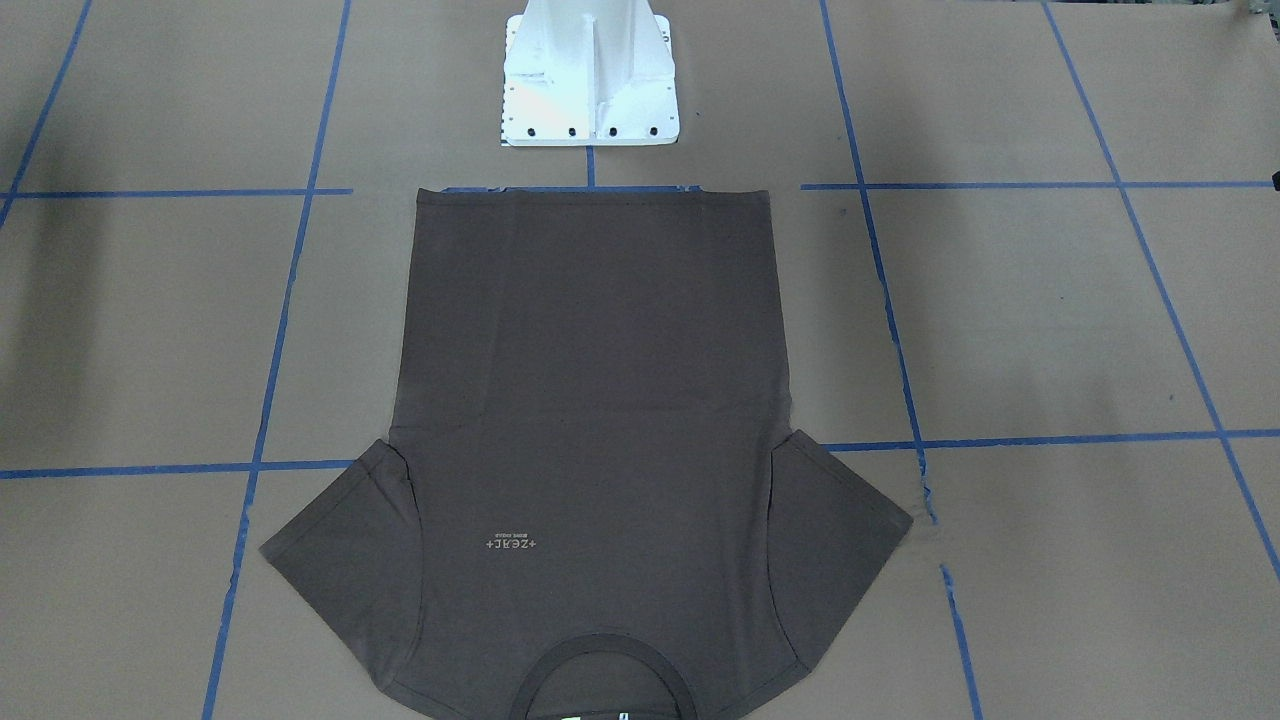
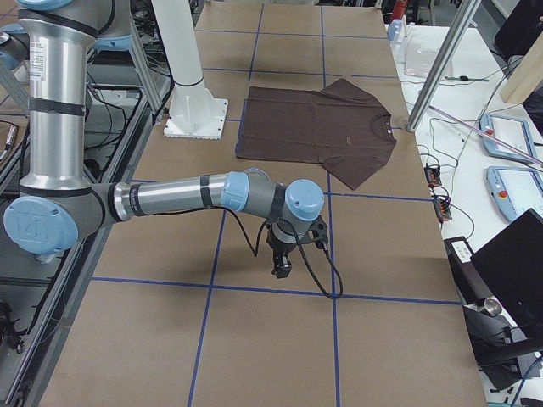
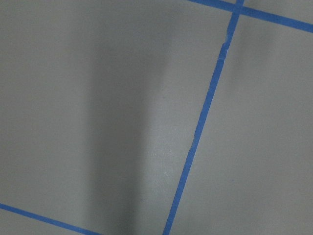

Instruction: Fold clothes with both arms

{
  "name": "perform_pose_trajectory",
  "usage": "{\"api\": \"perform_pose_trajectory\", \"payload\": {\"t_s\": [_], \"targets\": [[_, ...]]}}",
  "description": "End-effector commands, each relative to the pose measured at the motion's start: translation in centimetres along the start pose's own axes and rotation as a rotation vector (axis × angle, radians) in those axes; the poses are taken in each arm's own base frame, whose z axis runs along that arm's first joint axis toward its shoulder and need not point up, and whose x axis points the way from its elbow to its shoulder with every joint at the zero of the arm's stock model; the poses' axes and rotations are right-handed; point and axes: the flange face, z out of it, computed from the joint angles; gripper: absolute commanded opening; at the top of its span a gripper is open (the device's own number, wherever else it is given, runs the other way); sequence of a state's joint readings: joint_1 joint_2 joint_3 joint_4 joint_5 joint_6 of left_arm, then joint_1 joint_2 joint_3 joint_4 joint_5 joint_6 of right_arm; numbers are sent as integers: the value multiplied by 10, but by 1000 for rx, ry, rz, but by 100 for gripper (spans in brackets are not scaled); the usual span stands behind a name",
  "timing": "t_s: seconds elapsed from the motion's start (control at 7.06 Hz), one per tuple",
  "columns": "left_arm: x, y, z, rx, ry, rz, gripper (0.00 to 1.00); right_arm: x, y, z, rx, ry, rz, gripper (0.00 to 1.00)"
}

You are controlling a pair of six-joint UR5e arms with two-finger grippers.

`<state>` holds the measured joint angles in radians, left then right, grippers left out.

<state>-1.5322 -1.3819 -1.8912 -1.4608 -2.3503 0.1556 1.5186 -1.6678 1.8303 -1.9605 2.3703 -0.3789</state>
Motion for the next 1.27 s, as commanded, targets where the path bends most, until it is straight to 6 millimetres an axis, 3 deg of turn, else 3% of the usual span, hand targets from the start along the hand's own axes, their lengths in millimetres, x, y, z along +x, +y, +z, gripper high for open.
{"api": "perform_pose_trajectory", "payload": {"t_s": [0.0, 0.42, 0.85, 1.13], "targets": [[9, -3, -8, 10, 1, 5, 100, 1, -3, -1, -1, 5, 2, 100], [12, -5, -12, 23, -10, 24, 100, 1, -8, -2, 3, 0, 7, 100], [26, -23, -25, 58, 19, 51, 100, -17, -20, -21, 129, 37, -20, 100], [23, -27, -25, 78, 8, 68, 100, -86, -70, -1, 221, 3, 84, 100]]}}
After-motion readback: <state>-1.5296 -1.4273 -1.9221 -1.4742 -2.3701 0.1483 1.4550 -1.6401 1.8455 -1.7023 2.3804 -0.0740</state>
